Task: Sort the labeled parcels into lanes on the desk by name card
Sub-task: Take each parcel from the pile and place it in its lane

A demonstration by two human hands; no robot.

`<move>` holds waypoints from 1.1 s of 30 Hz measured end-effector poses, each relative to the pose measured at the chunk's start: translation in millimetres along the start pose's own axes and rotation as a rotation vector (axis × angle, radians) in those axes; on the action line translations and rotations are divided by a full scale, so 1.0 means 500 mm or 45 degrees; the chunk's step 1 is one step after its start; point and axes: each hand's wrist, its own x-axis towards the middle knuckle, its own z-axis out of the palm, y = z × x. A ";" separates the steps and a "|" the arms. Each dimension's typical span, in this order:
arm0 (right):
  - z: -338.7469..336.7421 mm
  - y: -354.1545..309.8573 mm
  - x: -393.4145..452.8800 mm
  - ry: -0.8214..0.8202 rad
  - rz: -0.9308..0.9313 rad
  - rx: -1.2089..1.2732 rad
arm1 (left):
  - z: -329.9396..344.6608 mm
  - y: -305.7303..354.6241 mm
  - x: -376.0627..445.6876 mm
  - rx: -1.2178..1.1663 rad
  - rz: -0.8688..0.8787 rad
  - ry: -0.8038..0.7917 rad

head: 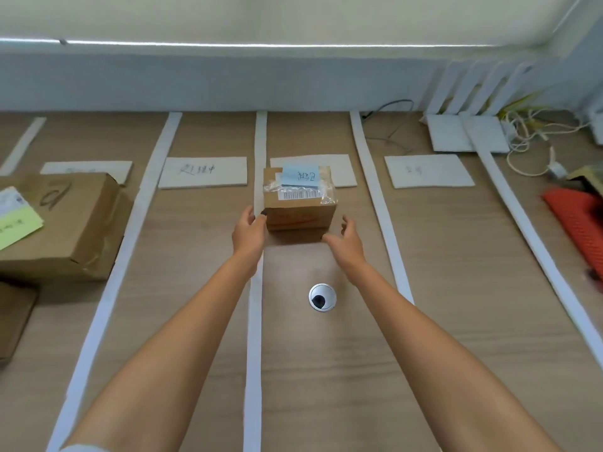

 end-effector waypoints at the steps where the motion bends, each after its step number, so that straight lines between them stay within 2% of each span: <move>1: -0.009 -0.001 -0.023 0.005 -0.012 -0.018 | -0.013 0.001 -0.018 0.016 0.008 0.003; 4: -0.032 -0.022 -0.100 -0.054 -0.025 -0.008 | -0.054 0.007 -0.087 0.076 0.024 -0.020; 10: -0.047 -0.100 -0.259 -0.255 -0.110 -0.067 | -0.124 0.033 -0.247 0.235 0.113 -0.218; 20: 0.035 -0.183 -0.516 -0.293 -0.330 -0.154 | -0.288 0.060 -0.430 0.241 0.310 -0.292; 28: 0.228 -0.229 -0.703 -0.054 -0.432 0.048 | -0.568 0.045 -0.481 0.261 0.422 -0.345; 33: 0.419 -0.256 -0.831 -0.044 -0.454 0.058 | -0.807 0.026 -0.489 0.270 0.410 -0.307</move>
